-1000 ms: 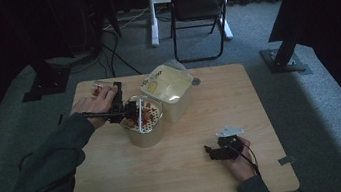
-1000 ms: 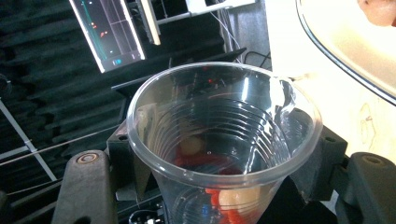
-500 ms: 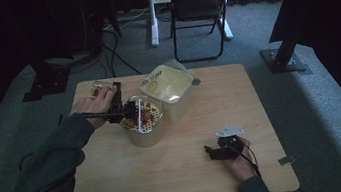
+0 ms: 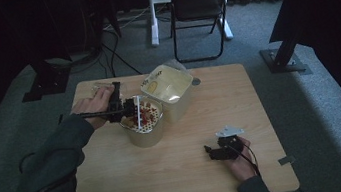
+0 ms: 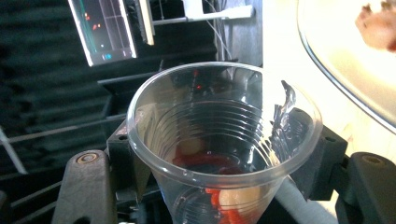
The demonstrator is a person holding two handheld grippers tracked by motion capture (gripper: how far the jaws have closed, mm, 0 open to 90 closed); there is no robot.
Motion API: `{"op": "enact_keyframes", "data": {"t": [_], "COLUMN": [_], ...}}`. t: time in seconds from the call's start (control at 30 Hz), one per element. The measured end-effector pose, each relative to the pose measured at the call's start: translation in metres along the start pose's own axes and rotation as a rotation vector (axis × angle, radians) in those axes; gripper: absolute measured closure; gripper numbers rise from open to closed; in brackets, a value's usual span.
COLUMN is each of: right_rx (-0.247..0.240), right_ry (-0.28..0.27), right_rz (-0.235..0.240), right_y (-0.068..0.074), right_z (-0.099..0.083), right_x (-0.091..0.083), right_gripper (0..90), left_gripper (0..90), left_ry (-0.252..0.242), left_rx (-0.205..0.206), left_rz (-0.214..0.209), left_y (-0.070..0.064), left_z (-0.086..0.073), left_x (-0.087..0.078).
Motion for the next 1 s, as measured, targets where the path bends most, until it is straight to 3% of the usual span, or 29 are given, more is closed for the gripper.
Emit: {"op": "enact_keyframes", "data": {"t": [0.2,0.37,0.57,0.7,0.93,1.0], "right_rx": [0.001,0.001,0.002,0.001,0.002,0.003], "right_ry": [0.0,0.0,0.0,0.0,0.0,0.001], "right_rz": [0.0,-0.003,-0.003,-0.003,-0.002,-0.002], "right_y": [0.0,0.0,0.0,0.0,0.0,0.0], "right_z": [0.0,0.0,0.0,0.0,0.0,0.0], "right_x": [0.0,0.0,0.0,0.0,0.0,0.0], "right_gripper": [21.1,21.1,21.1,21.1,21.1,21.1], "left_gripper": [33.0,32.9,32.9,32.9,32.8,32.7], "left_ry": [-0.006,-0.035,-0.058,-0.089,-0.135,-0.141], "left_rx": [-0.064,-0.228,-0.358,-0.475,-0.623,-0.644], "left_rz": [-0.021,-0.062,-0.109,-0.157,-0.212,-0.223], "left_y": [0.003,0.009,0.012,0.015,0.025,0.027], "left_z": [-0.001,0.001,0.005,0.012,0.024,0.028], "left_x": [0.001,0.002,0.007,0.009,0.015,0.017]}}
Point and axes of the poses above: each handheld gripper's, and its own axes: x roughly forward along the jaws, z roughly out of its top, y roughly to its left, the point moved 10 cm from there along x, roughly forward along the jaws, and after that the axes turned 12 degrees about -x, right-handed, at the moved point
